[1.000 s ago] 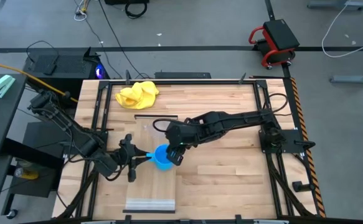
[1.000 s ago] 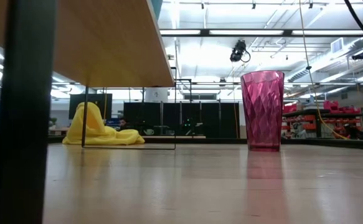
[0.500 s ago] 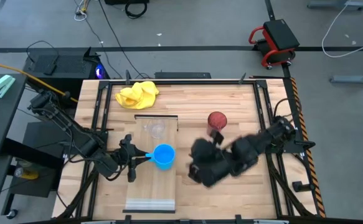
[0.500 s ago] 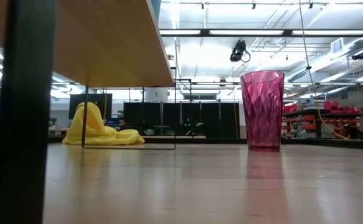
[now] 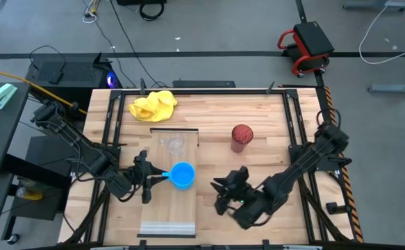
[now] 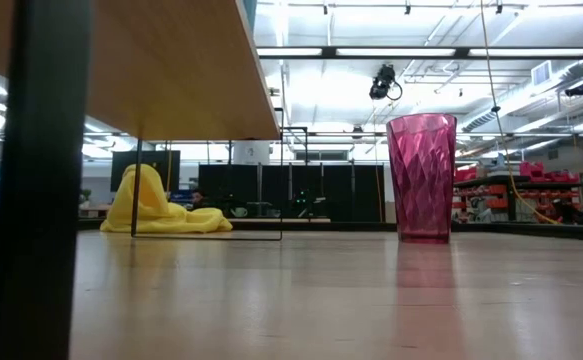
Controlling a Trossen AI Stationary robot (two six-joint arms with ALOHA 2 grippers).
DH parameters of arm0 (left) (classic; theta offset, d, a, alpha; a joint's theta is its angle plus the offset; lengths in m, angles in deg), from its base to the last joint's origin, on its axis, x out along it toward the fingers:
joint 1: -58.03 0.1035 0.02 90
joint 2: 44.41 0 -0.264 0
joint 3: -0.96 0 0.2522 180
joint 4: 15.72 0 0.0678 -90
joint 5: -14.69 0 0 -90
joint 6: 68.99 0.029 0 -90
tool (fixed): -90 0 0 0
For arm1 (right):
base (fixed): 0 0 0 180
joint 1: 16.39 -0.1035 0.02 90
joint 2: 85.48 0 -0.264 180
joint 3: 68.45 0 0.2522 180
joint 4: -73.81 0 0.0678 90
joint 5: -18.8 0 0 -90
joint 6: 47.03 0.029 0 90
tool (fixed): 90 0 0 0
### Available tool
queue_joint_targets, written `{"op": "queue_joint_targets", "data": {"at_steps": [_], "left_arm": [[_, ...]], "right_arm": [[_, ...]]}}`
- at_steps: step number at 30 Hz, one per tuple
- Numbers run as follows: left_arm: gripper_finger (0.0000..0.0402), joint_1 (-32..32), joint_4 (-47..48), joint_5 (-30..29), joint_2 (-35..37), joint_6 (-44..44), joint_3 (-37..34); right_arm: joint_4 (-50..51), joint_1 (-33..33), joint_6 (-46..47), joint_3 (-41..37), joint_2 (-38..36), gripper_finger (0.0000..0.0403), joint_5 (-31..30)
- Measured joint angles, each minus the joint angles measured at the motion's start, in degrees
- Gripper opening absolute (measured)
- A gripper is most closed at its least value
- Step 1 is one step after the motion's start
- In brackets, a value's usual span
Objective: Stack small to large cups/mugs on shelf
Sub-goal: Put the blue mug on the shelf
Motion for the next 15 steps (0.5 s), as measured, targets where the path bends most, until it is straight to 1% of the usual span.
{"op": "queue_joint_targets", "data": {"at_steps": [2,4,6,7,10,13,15], "left_arm": [[0.0077,0.0,-0.04,0.0,0.0,0.02,0.0],[0.0073,0.0,-0.02,0.0,0.0,0.03,0.0],[0.0071,0.0,-0.02,0.0,0.0,0.04,0.0],[0.007,0.0,-0.03,0.02,0.0,0.04,0.0],[0.0073,-0.01,-0.05,0.02,0.0,0.0,0.0],[0.008,0.0,-0.15,0.02,0.0,-0.02,0.02],[0.0083,-0.02,-0.16,0.02,0.0,0.0,0.02]], "right_arm": [[-11.46,-0.07,-4.36,-7.99,-3.51,0.0079,0.06],[-24.94,0.13,-9.88,-14.6,-5.99,0.0066,1.22],[-34.86,1.48,-15.44,-19.2,-7.14,0.0054,3.22],[-37.72,2.18,-17.76,-20.61,-7.5,0.0049,4.01],[-39.8,4.7,-20.73,-21.96,-7.8,0.0035,5.25],[-39.87,7.82,-22.67,-21.62,-7.28,0.0028,11.12],[-40.23,9.35,-24.65,-20.71,-6.63,0.0027,14.02]]}}
